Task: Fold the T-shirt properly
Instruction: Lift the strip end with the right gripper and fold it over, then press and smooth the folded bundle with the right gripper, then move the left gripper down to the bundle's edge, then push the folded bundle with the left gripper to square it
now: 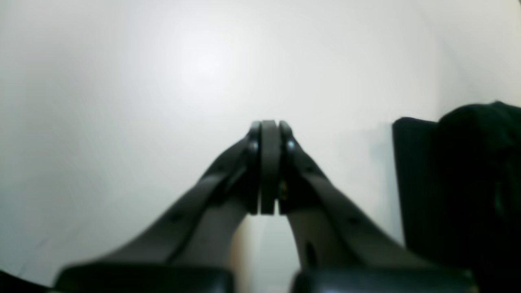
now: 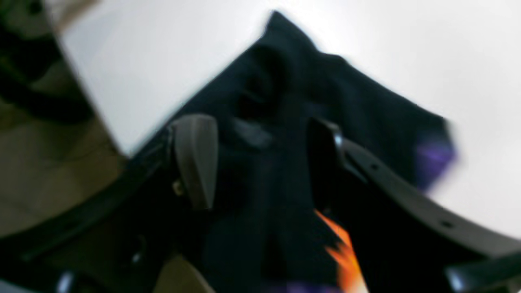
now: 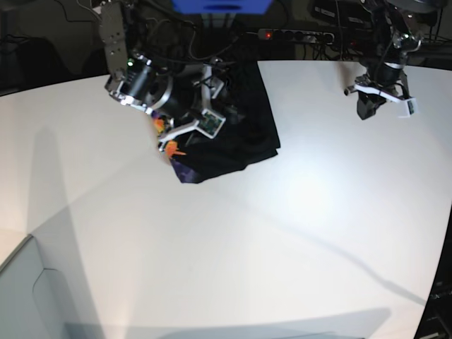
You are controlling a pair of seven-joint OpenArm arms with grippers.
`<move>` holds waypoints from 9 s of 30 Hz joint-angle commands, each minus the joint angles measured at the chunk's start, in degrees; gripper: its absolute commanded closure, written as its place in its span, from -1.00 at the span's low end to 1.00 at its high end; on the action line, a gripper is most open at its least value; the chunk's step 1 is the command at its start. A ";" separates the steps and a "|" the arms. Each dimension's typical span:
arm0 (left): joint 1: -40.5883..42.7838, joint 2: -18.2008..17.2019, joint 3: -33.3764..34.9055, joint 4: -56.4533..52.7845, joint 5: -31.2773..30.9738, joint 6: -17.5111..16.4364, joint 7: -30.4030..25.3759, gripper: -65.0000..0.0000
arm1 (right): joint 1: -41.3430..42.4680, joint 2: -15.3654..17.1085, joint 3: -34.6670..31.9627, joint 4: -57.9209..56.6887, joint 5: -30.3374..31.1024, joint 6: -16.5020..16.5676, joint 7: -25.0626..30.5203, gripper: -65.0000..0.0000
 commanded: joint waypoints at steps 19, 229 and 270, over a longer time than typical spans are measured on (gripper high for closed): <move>0.14 -0.25 -0.85 0.74 -0.78 -0.63 -0.89 1.00 | -2.54 -0.55 -3.88 -8.40 1.08 0.57 2.25 0.73; -72.30 4.50 106.14 -41.90 58.30 -14.43 -6.16 0.13 | -10.19 3.14 49.66 -6.11 0.64 0.57 15.87 0.72; -57.27 6.34 54.01 -18.95 57.86 -14.52 -6.16 -0.24 | -2.02 3.41 46.67 -9.72 0.55 0.57 13.50 0.72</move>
